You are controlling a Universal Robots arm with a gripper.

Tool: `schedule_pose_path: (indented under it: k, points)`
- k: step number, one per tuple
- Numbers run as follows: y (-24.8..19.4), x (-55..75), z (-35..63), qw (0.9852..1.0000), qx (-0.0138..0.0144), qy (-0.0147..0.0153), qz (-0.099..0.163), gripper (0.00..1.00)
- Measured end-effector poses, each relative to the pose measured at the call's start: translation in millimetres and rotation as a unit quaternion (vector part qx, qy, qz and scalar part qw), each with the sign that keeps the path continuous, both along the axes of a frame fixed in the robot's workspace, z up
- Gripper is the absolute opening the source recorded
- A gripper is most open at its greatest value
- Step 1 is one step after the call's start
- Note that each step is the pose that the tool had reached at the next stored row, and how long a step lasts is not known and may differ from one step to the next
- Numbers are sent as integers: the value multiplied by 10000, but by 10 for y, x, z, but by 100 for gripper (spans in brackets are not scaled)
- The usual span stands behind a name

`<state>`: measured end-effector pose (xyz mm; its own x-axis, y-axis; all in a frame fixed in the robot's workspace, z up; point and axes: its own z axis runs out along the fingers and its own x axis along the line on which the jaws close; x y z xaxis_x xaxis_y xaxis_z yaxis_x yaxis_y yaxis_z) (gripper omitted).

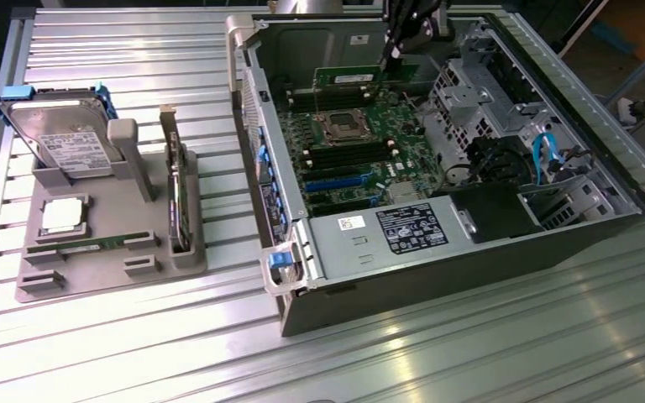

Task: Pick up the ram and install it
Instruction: 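Insert the ram into the slot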

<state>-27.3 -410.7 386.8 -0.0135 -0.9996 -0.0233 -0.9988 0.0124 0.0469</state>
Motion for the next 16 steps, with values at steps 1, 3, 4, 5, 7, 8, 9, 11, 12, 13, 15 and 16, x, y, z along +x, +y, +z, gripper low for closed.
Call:
schedule_pose_path:
  k: [1, 3, 4, 5, 7, 8, 9, 11, 12, 13, 15, 16]
  points:
    - [0, 47, 0, 10000, 0, 0, 0, 12]
    - [1, 187, -3, 10000, 1, 3, 0, 12]
    - [1, 187, -11, 10000, 5, 2, 0, 12]
    - [1, 187, -26, 10000, 5, -1, 0, 12]
    - [1, 188, -64, 10000, 5, -7, 0, 12]
    - [0, 187, -82, 10000, 5, -9, 0, 12]
    - [0, 187, -98, 10000, 5, -11, 0, 12]
    - [0, 187, -143, 10000, 5, -14, 0, 12]
    - [0, 187, -181, 10000, 5, -16, 0, 12]
    - [0, 187, -210, 10000, 6, -18, 0, 12]
    - [0, 187, -246, 10000, 6, -20, 0, 12]
    - [0, 187, -260, 10000, 5, -20, 0, 12]
